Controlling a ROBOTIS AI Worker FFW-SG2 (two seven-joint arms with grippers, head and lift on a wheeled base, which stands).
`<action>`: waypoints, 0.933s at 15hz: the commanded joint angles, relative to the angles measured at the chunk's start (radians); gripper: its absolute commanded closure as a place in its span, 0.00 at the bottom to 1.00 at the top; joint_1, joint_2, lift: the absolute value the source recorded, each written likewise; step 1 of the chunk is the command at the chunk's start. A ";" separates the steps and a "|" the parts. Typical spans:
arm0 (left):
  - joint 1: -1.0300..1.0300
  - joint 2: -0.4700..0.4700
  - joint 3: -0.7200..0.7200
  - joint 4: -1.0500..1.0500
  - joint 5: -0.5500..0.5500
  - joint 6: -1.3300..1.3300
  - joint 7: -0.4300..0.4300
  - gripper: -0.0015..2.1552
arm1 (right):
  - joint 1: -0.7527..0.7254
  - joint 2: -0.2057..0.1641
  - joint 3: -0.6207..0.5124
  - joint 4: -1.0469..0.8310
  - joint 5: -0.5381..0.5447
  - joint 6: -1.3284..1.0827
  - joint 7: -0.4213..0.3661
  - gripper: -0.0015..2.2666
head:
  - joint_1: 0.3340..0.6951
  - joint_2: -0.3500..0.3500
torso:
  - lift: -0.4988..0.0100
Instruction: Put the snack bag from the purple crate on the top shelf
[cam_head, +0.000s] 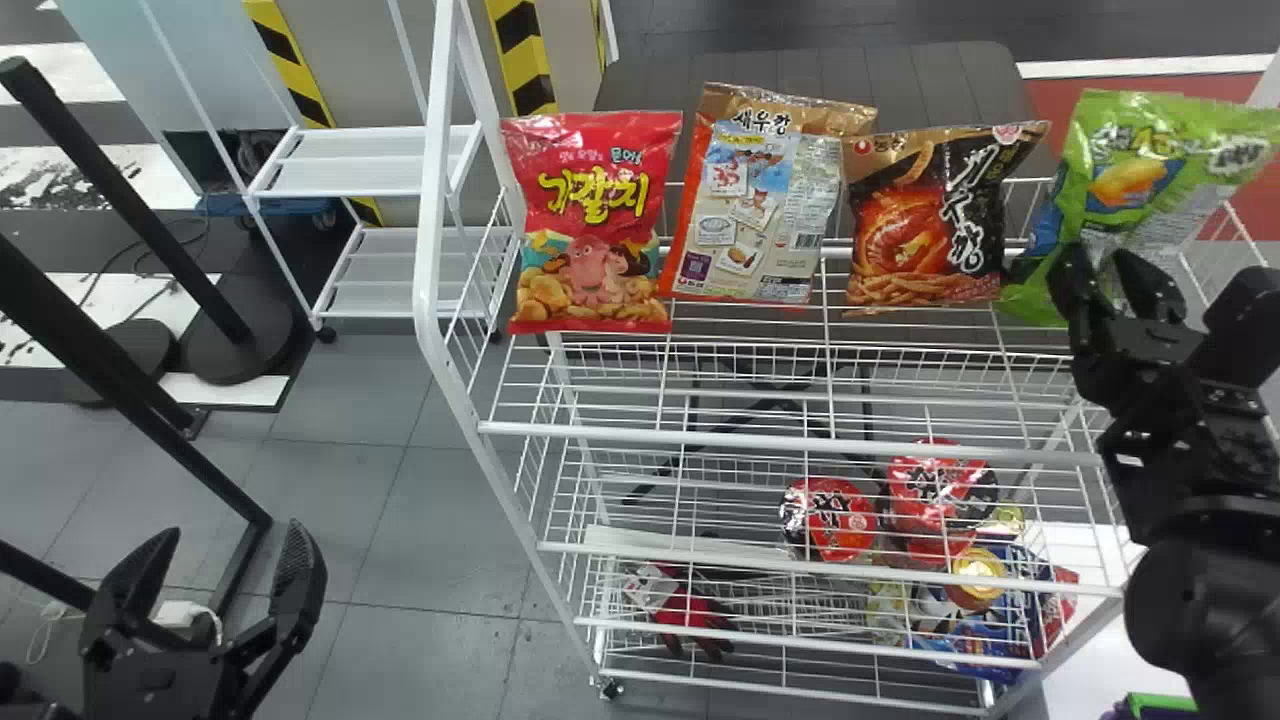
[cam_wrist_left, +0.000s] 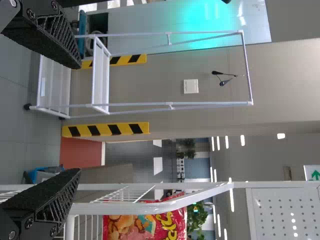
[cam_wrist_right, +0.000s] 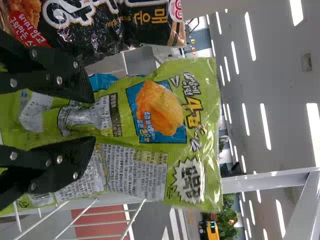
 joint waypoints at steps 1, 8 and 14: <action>-0.001 0.000 0.000 0.000 0.000 0.000 0.000 0.03 | 0.001 0.002 0.003 -0.003 0.004 -0.005 0.000 0.07 | 1.00 0.72 | 0.98; 0.005 -0.005 -0.002 -0.018 0.000 -0.003 0.000 0.03 | 0.103 0.002 0.031 -0.158 0.040 0.002 -0.012 0.07 | 1.00 0.73 | 0.98; 0.028 -0.006 0.008 -0.041 0.008 -0.003 0.000 0.04 | 0.322 0.002 0.106 -0.463 0.196 0.281 -0.030 0.07 | 1.00 0.80 | 0.98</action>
